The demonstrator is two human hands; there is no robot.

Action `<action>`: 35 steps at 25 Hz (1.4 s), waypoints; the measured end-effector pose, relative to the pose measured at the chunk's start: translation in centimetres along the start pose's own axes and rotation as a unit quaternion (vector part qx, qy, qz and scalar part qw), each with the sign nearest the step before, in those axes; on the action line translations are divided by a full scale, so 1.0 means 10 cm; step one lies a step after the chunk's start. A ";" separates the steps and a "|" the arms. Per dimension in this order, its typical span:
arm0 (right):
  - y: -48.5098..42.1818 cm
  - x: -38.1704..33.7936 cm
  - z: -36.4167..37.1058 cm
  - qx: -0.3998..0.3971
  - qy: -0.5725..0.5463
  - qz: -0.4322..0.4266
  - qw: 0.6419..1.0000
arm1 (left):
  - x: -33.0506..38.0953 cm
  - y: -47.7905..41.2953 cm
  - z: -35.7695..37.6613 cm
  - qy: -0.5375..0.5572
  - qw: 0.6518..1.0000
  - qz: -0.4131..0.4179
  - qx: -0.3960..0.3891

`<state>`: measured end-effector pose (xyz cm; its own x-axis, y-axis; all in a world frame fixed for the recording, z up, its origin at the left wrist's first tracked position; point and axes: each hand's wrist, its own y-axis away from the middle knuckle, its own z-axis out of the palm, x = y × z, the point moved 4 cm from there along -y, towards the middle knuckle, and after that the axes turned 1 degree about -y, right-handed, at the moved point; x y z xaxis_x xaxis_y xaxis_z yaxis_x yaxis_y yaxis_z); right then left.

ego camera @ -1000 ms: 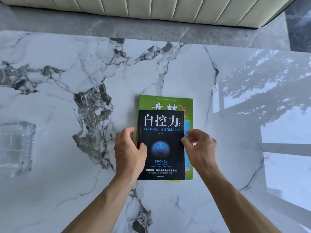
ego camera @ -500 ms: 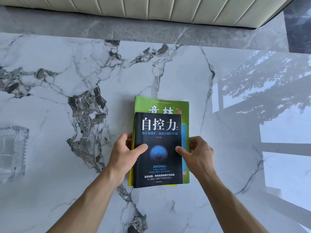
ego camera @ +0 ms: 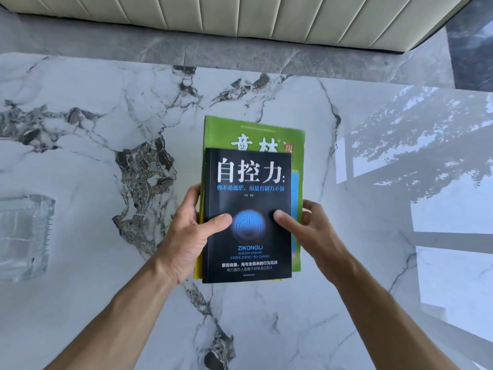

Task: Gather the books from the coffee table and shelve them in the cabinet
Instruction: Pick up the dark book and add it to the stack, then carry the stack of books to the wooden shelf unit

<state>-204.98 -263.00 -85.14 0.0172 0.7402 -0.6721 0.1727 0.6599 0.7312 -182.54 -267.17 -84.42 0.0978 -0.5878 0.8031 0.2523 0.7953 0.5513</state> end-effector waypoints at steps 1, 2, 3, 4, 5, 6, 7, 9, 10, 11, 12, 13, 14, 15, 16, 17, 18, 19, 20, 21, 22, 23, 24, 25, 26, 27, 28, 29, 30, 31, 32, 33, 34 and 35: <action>0.03 -0.11 0.02 -0.039 -0.047 -0.012 0.998 | 0.15 0.01 0.00 0.004 1.000 0.022 -0.005; 0.08 -0.25 0.04 -0.073 -0.080 -0.038 0.993 | 0.32 0.04 0.00 0.009 0.999 0.042 -0.008; 0.16 -0.41 0.05 -0.098 -0.108 -0.064 0.987 | 0.50 0.10 0.00 0.012 0.998 0.060 -0.009; 0.25 -0.60 0.06 -0.118 -0.130 -0.084 0.981 | 0.68 0.16 0.01 0.014 0.997 0.078 -0.010; 0.35 -0.79 0.06 -0.130 -0.137 -0.105 0.976 | 0.88 0.25 0.01 0.012 0.995 0.094 -0.009; 0.47 -1.00 0.06 -0.139 -0.132 -0.132 0.973 | 1.08 0.35 0.03 0.009 0.994 0.112 -0.005; 0.60 -1.21 0.07 -0.140 -0.117 -0.161 0.970 | 1.29 0.46 0.05 0.002 0.991 0.132 0.000; 0.84 -1.58 0.09 -0.137 -0.098 -0.202 0.965 | 1.67 0.67 0.10 -0.010 0.986 0.165 0.010; 1.01 -1.81 0.10 -0.144 -0.094 -0.221 0.960 | 1.92 0.83 0.14 -0.013 0.983 0.182 0.019; 1.22 -2.05 0.11 -0.152 -0.090 -0.242 0.954 | 2.18 1.02 0.17 -0.023 0.979 0.201 0.029; 1.44 -2.28 0.11 -0.159 -0.091 -0.263 0.947 | 2.41 1.21 0.22 -0.034 0.974 0.222 0.038; 1.68 -2.51 0.09 -0.161 -0.090 -0.286 0.940 | 2.66 1.43 0.27 -0.043 0.968 0.243 0.049; 1.95 -2.74 0.08 -0.164 -0.090 -0.307 0.933 | 2.92 1.68 0.33 -0.049 0.960 0.268 0.062; 2.24 -2.98 0.07 -0.169 -0.089 -0.326 0.926 | 3.18 1.93 0.39 -0.056 0.952 0.291 0.075; 2.50 -3.18 0.07 -0.172 -0.089 -0.340 0.920 | 3.40 2.16 0.45 -0.060 0.945 0.311 0.086; 2.79 -3.38 0.06 -0.176 -0.085 -0.354 0.915 | 3.63 2.42 0.51 -0.062 0.937 0.330 0.096; 3.09 -3.59 0.07 -0.183 -0.079 -0.365 0.910 | 3.87 2.72 0.58 -0.060 0.929 0.350 0.104; 3.38 -3.76 0.08 -0.190 -0.075 -0.374 0.905 | 4.08 3.02 0.64 -0.062 0.922 0.367 0.107; 3.65 -3.93 0.09 -0.196 -0.075 -0.387 0.898 | 4.28 3.31 0.70 -0.066 0.916 0.381 0.109; 3.93 -4.09 0.12 -0.206 -0.075 -0.403 0.889 | 4.46 3.60 0.75 -0.070 0.910 0.394 0.114; 4.23 -4.26 0.17 -0.216 -0.072 -0.415 0.881 | 4.62 3.92 0.76 -0.070 0.904 0.403 0.122; 4.49 -4.40 0.23 -0.227 -0.070 -0.426 0.873 | 4.75 4.21 0.75 -0.067 0.900 0.410 0.132; 4.75 -4.53 0.32 -0.240 -0.066 -0.436 0.865 | 4.86 4.50 0.70 -0.063 0.897 0.413 0.145; 4.94 -4.64 0.42 -0.251 -0.066 -0.447 0.856 | 4.94 4.73 0.65 -0.058 0.896 0.412 0.158; 5.17 -4.74 0.54 -0.264 -0.068 -0.456 0.847 | 5.01 4.97 0.58 -0.053 0.892 0.412 0.176; 5.41 -4.83 0.72 -0.282 -0.066 -0.462 0.838 | 5.09 5.26 0.47 -0.050 0.886 0.417 0.198; 5.67 -4.90 0.93 -0.303 -0.062 -0.470 0.827 | 5.17 5.55 0.34 -0.049 0.877 0.424 0.221; 5.91 -4.95 1.13 -0.319 -0.059 -0.481 0.815 | 5.22 5.81 0.22 -0.047 0.870 0.430 0.238; 6.14 -4.98 1.33 -0.331 -0.053 -0.491 0.804 | 5.26 6.06 0.07 -0.042 0.862 0.436 0.254; 6.37 -5.00 1.55 -0.343 -0.047 -0.498 0.795 | 5.28 6.31 -0.10 -0.037 0.855 0.443 0.268; 6.56 -4.99 1.79 -0.354 -0.043 -0.503 0.787 | 5.30 6.55 -0.29 -0.034 0.848 0.449 0.279; 6.74 -4.99 1.98 -0.366 -0.038 -0.508 0.778 | 5.31 6.73 -0.44 -0.025 0.842 0.456 0.286; 6.92 -4.97 2.22 -0.380 -0.033 -0.513 0.769 | 5.30 6.93 -0.62 -0.014 0.835 0.462 0.298; 7.10 -4.94 2.50 -0.394 -0.031 -0.512 0.763 | 5.29 7.14 -0.85 -0.002 0.826 0.469 0.313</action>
<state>-168.94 -255.90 -2.94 0.3207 -0.2076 -0.9242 -0.5180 0.7784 -0.3546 -151.20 -242.74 -4.50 -0.0364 0.3307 0.9430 -0.4794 0.8222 -0.3068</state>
